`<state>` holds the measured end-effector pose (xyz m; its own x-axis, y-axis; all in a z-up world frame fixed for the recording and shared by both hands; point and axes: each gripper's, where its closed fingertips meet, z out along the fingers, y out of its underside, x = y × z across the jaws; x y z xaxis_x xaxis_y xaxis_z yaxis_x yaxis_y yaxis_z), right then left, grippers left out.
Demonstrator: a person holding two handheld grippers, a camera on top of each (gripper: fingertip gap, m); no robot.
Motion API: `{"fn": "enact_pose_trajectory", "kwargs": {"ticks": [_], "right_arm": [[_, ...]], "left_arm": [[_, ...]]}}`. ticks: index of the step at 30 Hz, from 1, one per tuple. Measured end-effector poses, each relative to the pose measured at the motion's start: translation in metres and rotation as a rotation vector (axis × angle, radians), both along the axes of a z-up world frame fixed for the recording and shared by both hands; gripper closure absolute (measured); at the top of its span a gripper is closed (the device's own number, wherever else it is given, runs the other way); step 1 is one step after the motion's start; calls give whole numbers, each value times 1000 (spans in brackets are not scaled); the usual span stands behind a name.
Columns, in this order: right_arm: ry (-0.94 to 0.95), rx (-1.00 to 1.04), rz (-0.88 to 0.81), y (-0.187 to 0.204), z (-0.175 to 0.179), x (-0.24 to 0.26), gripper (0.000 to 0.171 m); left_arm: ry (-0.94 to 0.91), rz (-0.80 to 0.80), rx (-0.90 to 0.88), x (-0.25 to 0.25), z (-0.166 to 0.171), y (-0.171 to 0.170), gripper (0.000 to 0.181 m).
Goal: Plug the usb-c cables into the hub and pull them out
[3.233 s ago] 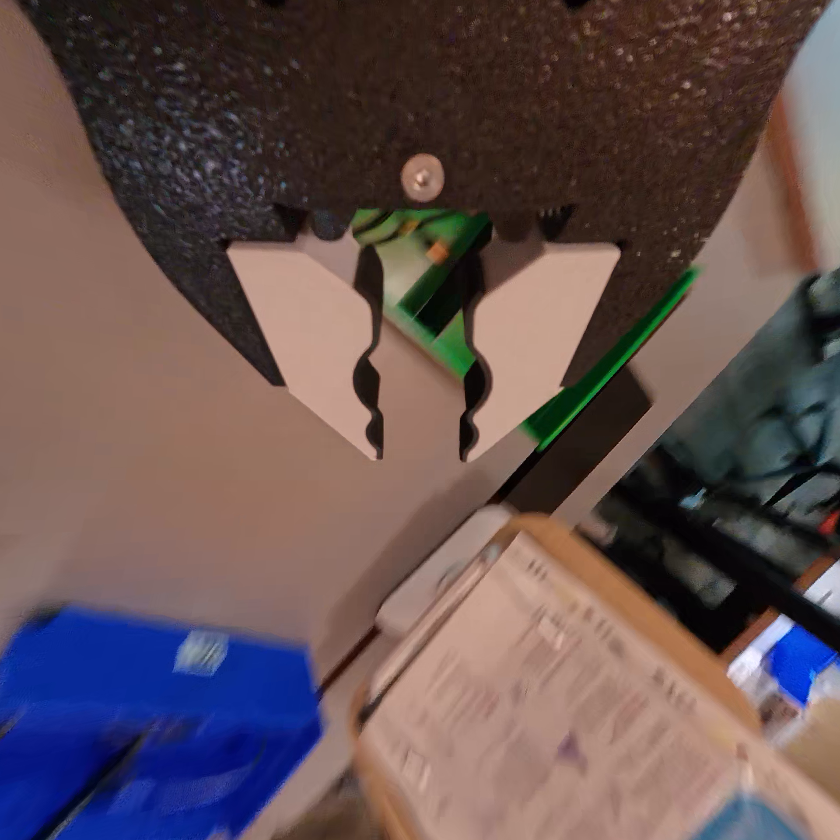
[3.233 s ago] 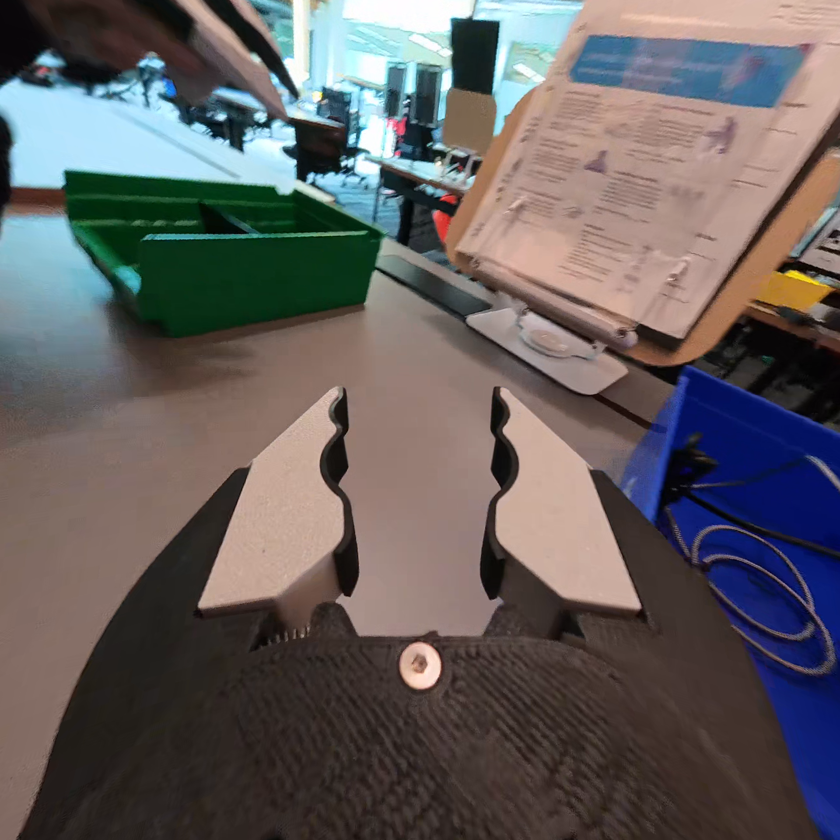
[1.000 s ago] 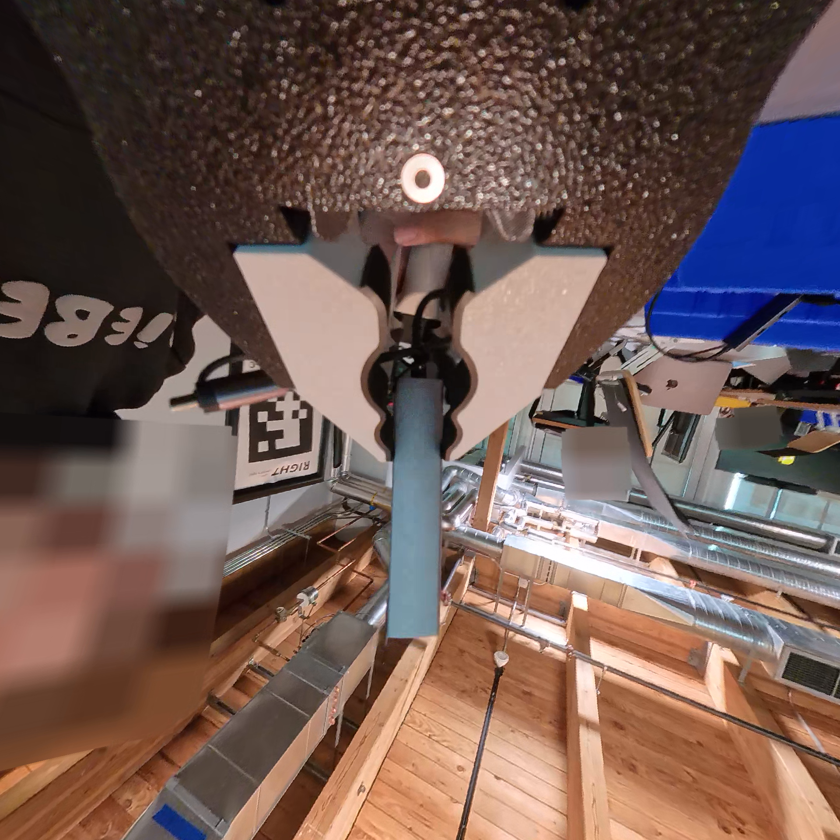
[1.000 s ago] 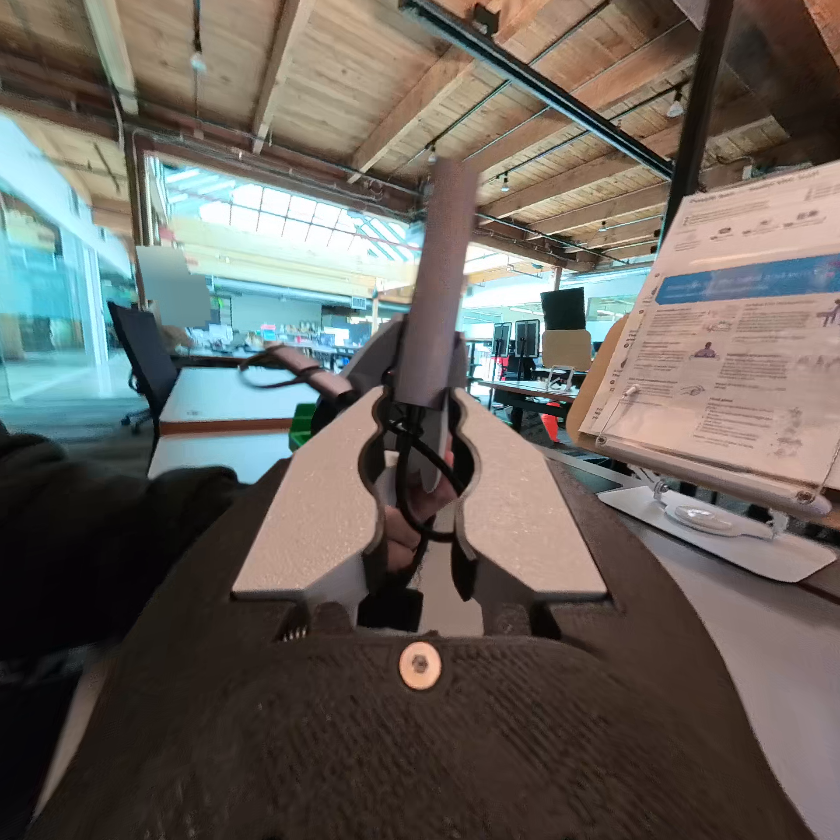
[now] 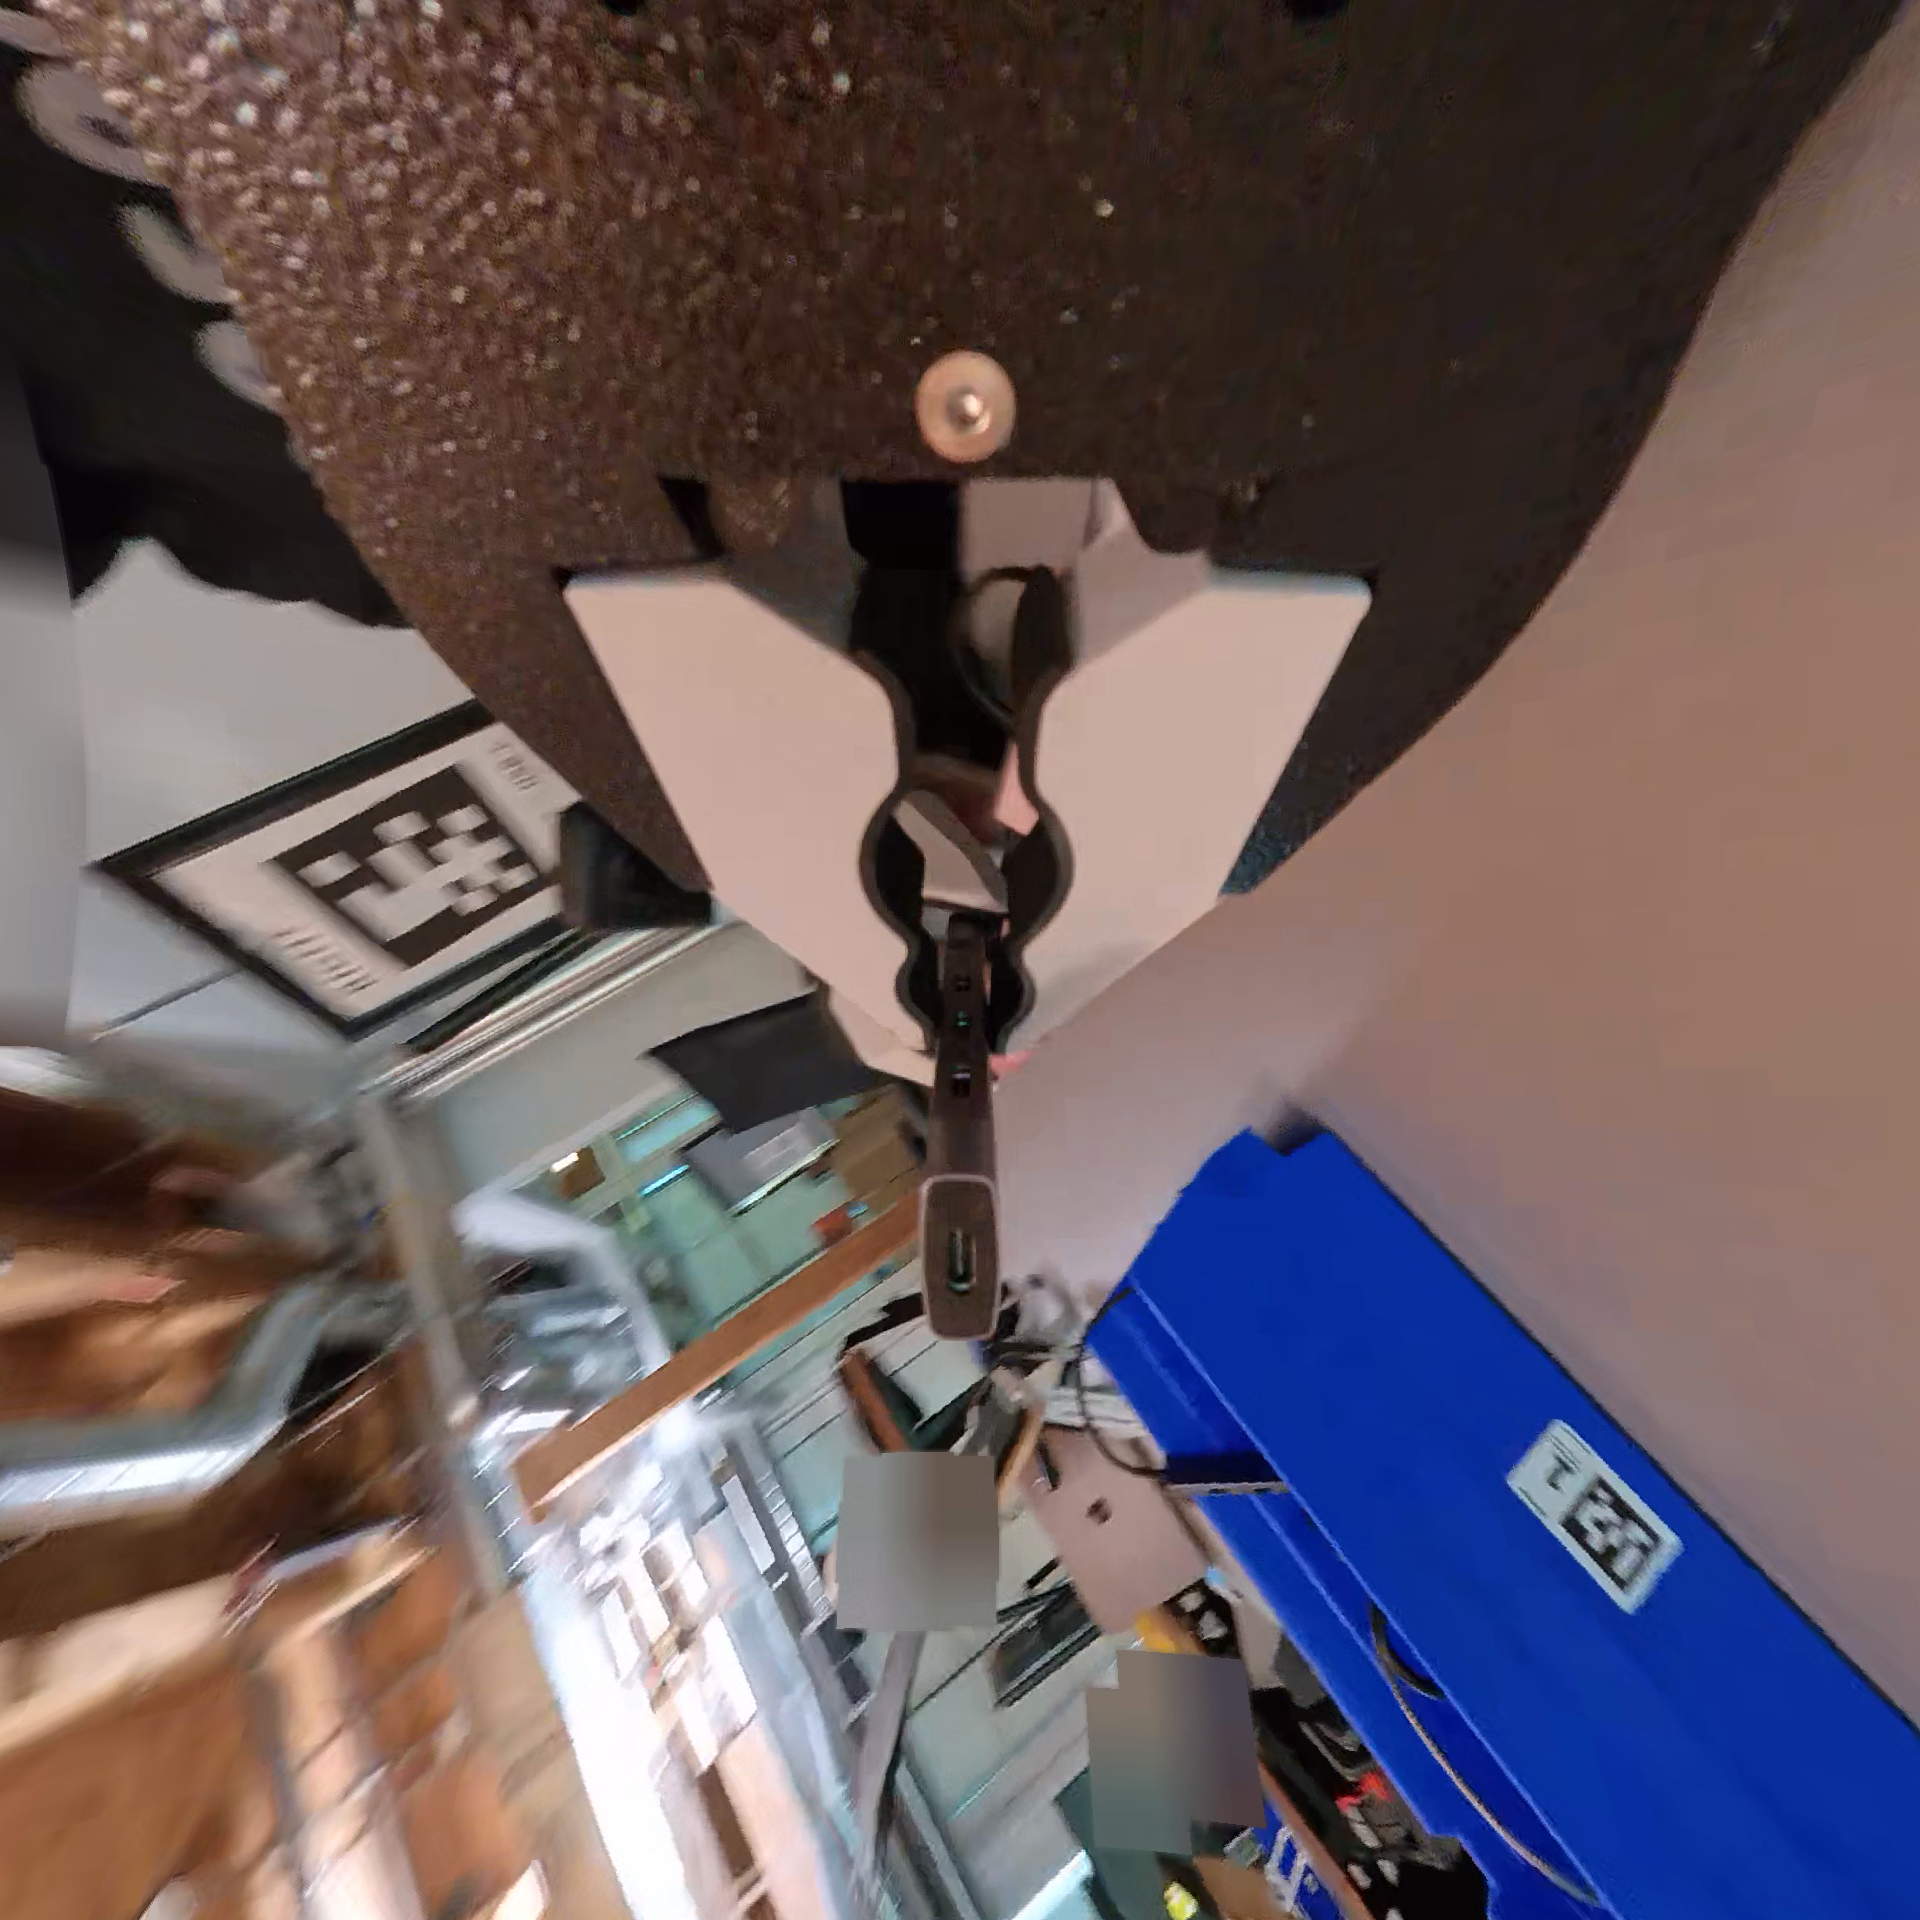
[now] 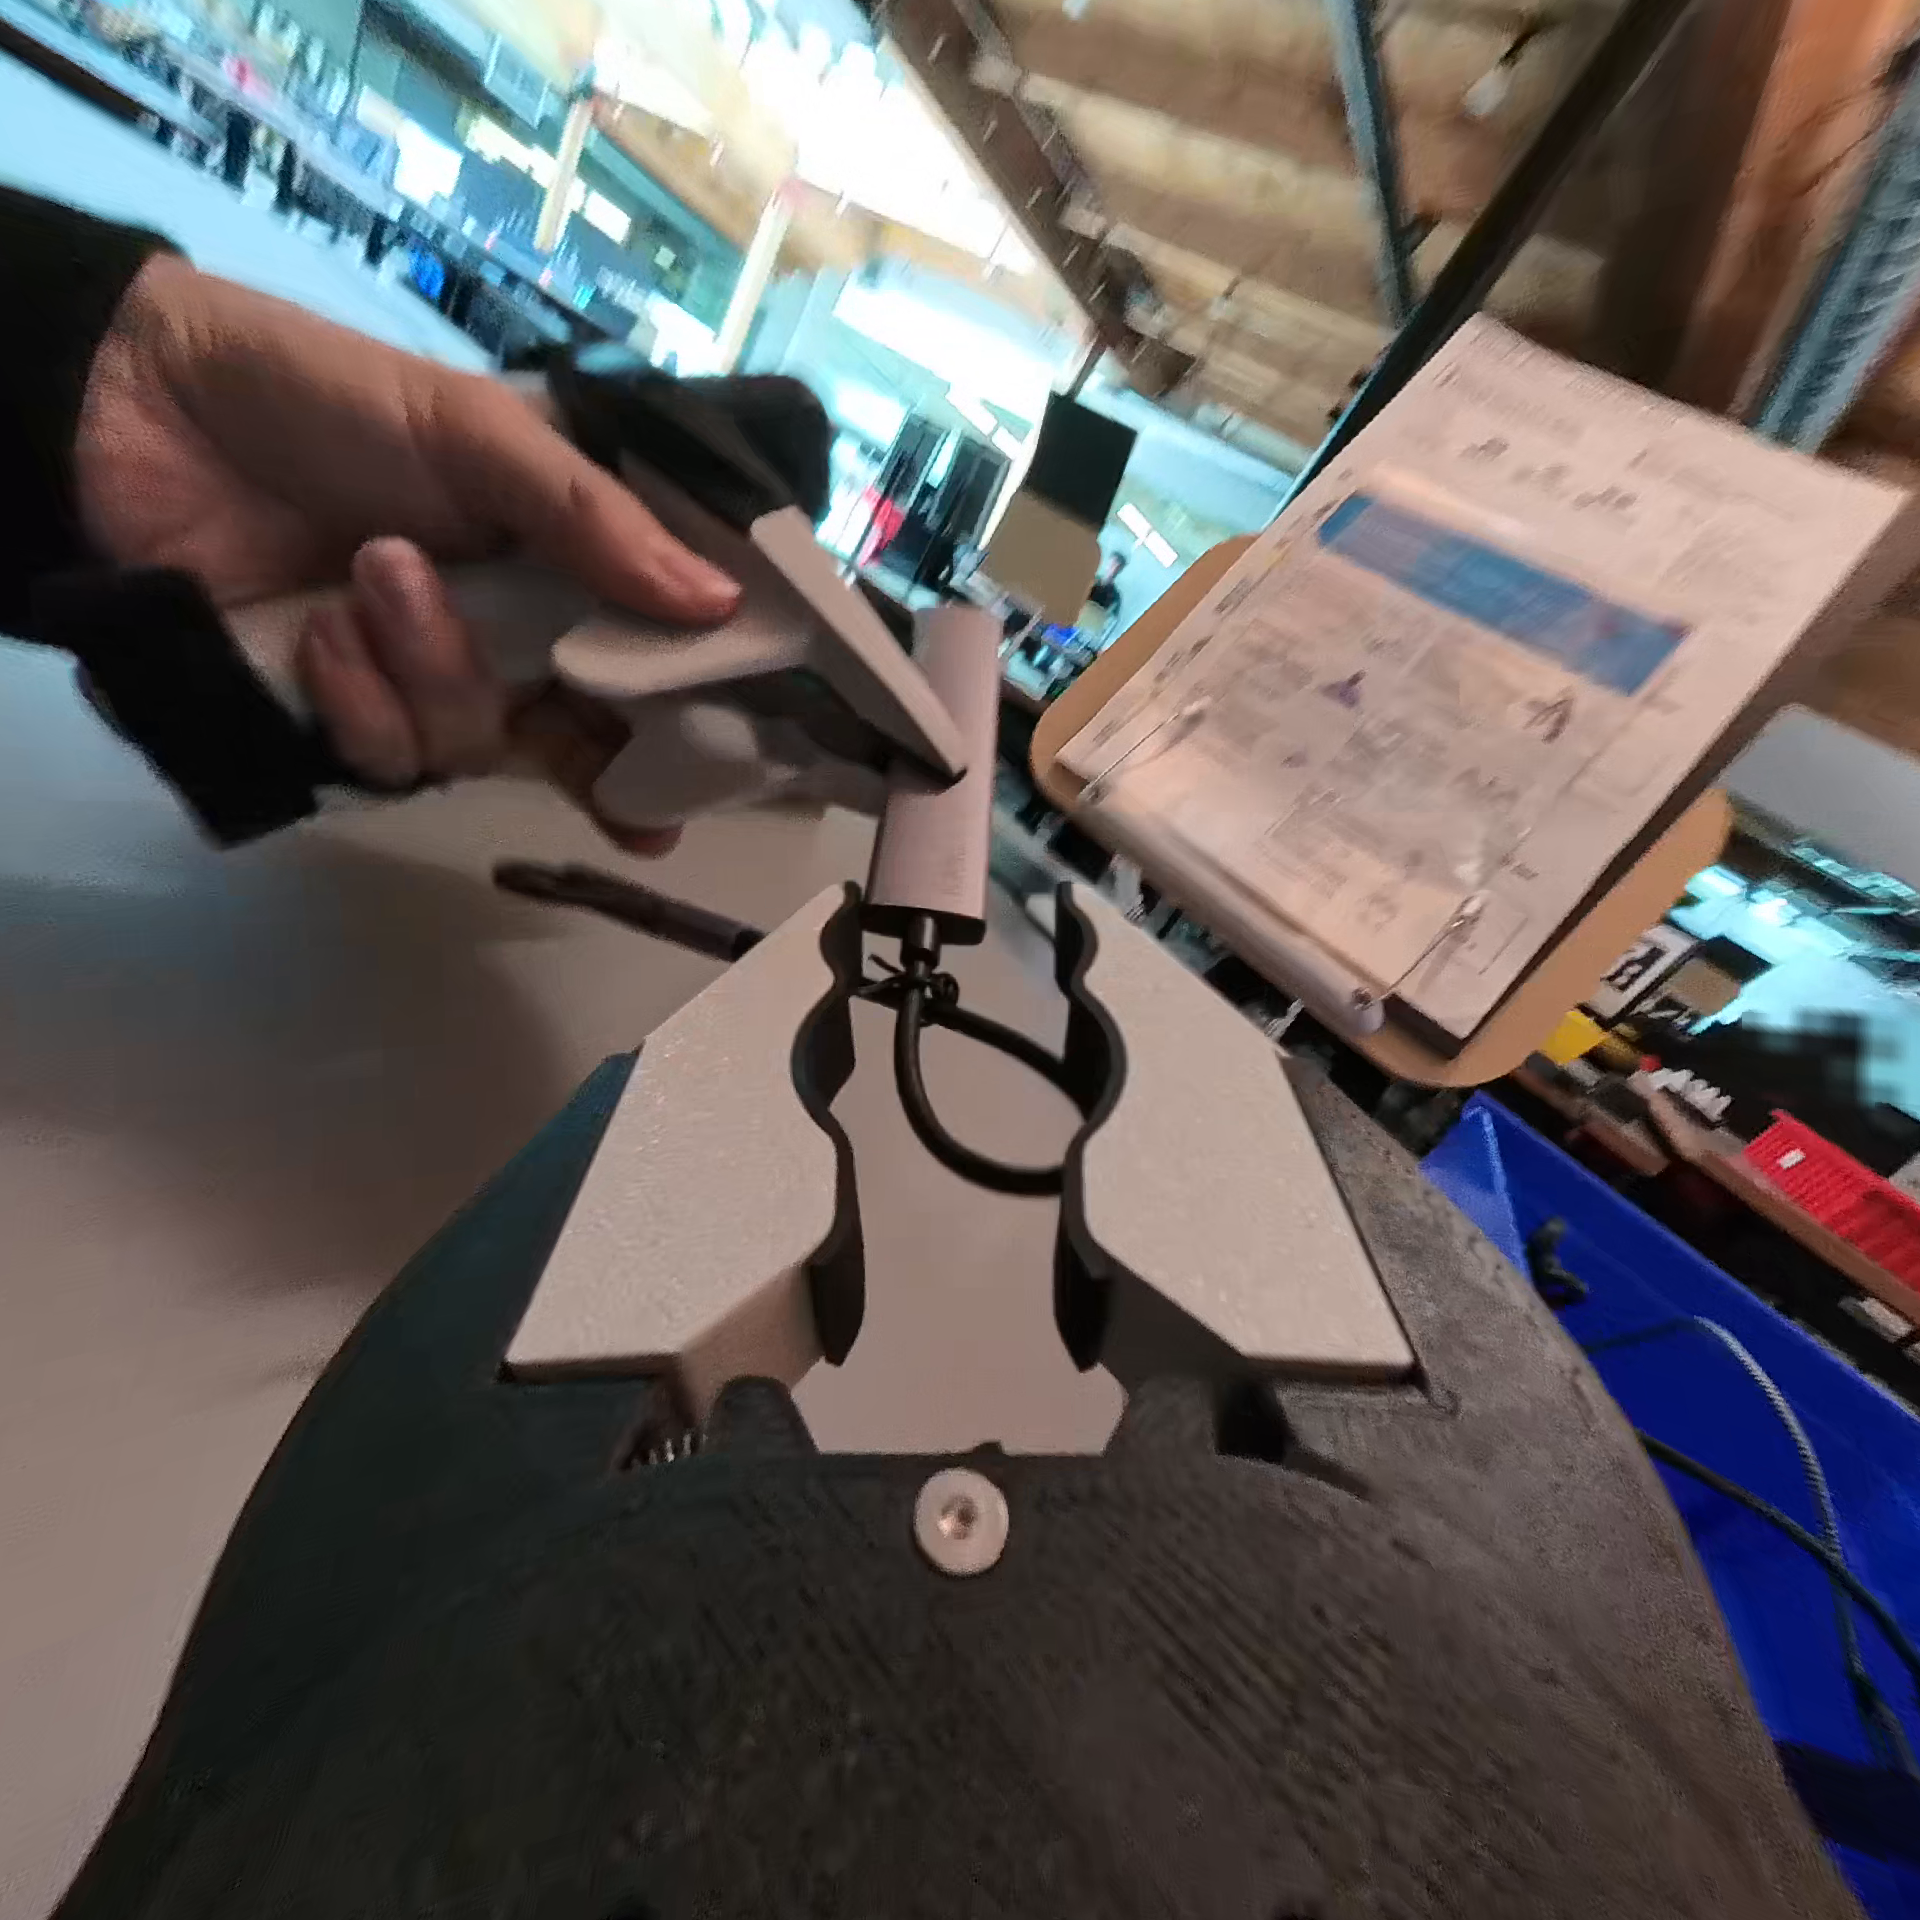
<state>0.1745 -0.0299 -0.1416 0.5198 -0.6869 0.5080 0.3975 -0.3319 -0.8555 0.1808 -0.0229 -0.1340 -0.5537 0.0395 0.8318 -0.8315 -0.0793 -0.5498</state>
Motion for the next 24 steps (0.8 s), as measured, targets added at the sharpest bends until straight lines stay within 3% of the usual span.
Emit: {"fn": "enact_pose_trajectory", "kwargs": {"ticks": [4,7,11,19,24], "right_arm": [[-80,89,33,1,22,-12,124],[-90,106,67,8,35,-21,121],[-27,79,-23,-1,21,-6,113],[96,233,56,-7,10,0,127],[91,259,107,-9,9,-4,125]], "left_arm": [[118,-21,-84,-2,-2,-3,175],[115,8,-33,2,-16,-6,175],[158,-16,-96,1,-10,-8,175],[219,-68,-137,-7,-9,-13,175],[247,-75,-146,-6,-12,-13,175]]}}
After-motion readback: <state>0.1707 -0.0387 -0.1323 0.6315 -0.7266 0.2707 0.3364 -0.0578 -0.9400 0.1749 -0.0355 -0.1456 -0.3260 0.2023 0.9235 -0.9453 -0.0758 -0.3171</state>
